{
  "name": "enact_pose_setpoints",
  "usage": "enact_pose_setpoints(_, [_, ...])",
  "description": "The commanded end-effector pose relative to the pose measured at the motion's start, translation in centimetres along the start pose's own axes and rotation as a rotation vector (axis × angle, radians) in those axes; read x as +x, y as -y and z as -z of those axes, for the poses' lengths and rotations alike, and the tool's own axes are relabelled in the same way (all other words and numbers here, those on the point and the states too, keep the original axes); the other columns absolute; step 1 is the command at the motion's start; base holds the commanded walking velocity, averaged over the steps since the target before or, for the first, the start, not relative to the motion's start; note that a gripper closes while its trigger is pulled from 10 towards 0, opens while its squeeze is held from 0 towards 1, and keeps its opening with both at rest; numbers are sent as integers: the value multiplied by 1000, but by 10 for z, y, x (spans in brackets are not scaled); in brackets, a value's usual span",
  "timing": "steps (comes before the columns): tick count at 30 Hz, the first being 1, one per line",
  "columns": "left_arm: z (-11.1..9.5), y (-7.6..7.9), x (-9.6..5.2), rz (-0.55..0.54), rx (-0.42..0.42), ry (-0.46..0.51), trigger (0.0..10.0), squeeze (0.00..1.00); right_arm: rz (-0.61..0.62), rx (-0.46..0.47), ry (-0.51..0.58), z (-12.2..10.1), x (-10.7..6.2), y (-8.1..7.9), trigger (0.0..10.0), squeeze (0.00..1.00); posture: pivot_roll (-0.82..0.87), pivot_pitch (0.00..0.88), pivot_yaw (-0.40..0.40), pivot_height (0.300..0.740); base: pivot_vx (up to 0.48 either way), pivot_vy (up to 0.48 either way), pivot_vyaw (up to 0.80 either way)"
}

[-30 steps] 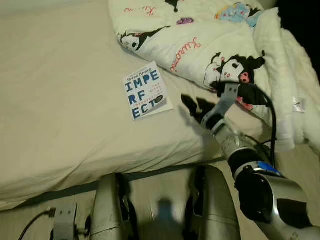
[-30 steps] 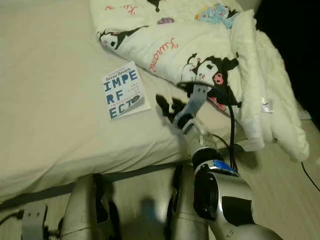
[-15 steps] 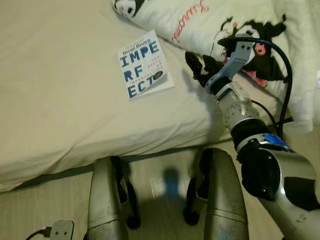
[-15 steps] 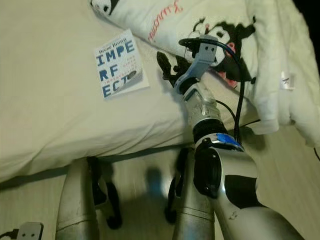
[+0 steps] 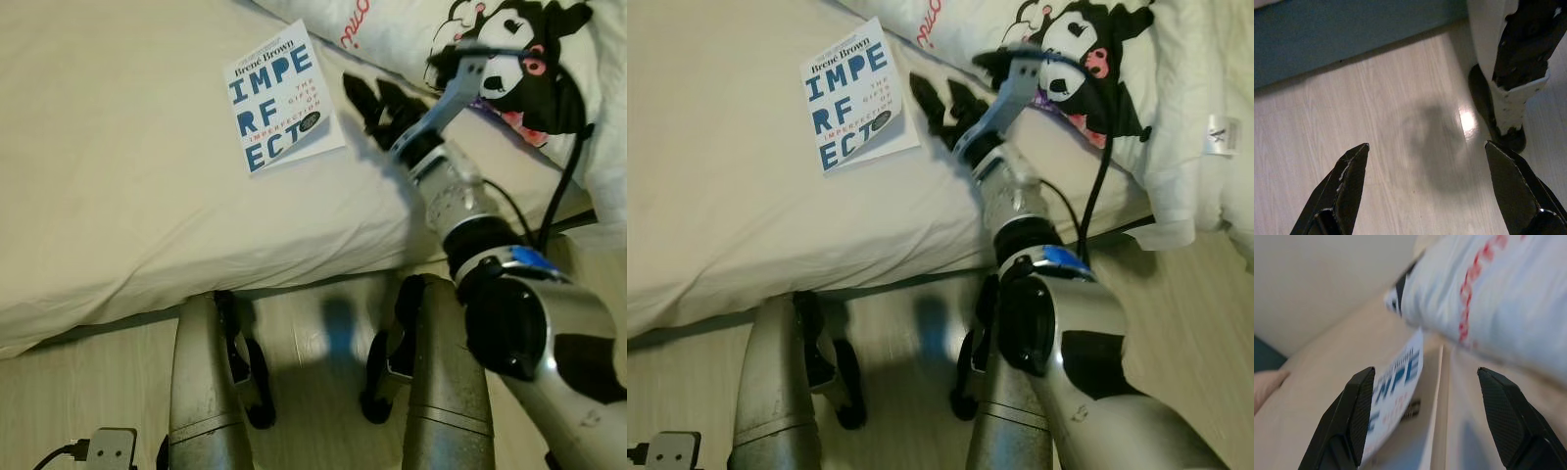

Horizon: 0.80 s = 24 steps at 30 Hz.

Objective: Clean up the room

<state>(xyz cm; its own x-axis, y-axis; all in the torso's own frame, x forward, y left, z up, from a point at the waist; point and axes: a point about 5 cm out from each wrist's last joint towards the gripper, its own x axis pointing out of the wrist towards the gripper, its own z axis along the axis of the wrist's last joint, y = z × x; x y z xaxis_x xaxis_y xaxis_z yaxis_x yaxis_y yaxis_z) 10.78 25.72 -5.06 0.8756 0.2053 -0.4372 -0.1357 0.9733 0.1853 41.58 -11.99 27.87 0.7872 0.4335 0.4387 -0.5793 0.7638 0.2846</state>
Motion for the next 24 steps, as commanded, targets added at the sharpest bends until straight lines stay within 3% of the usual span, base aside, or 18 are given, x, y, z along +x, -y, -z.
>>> enact_pose_setpoints(1, [20, 0, -17, 0, -7, -87, 10000, 0, 2, 23, -16, 8, -2, -1, 10000, 0, 120, 517, 131, 483, 0, 0, 0])
enact_pose_setpoints(3, [20, 1, -18, 3, -7, -90, 10000, 0, -5, 8, -51, 14, -3, -3, 10000, 0, 120, 522, 127, 483, 0, 0, 0])
enact_pose_setpoints(4, [21, 3, -22, 7, -10, -87, 10000, 0, -25, -26, -125, 28, -5, -6, 10000, 0, 121, 533, 120, 483, 0, 0, 0])
enact_pose_setpoints(8, [22, 4, -28, 6, -15, -82, 10000, 0, -47, -32, -166, 37, -5, -12, 10000, 0, 127, 538, 113, 483, 0, 0, 0])
enact_pose_setpoints(15, [23, 7, -39, 1, -25, -79, 10000, 0, -67, -50, -184, 33, 5, -22, 10000, 0, 128, 562, 97, 483, 0, 0, 0])
enact_pose_setpoints(18, [21, 8, -39, -1, -31, -68, 10000, 0, -13, -84, -236, 36, 5, -20, 10000, 0, 125, 581, 91, 483, 0, 0, 0])
enact_pose_setpoints(21, [17, 9, -43, -1, -36, -54, 10000, 0, 119, -122, -321, 46, 0, -10, 10000, 0, 120, 611, 92, 483, 0, 0, 0])
enact_pose_setpoints(24, [15, 10, -44, 3, -41, -47, 10000, 0, 177, -87, -335, 50, -5, -5, 10000, 0, 120, 611, 92, 483, 0, 0, 0])
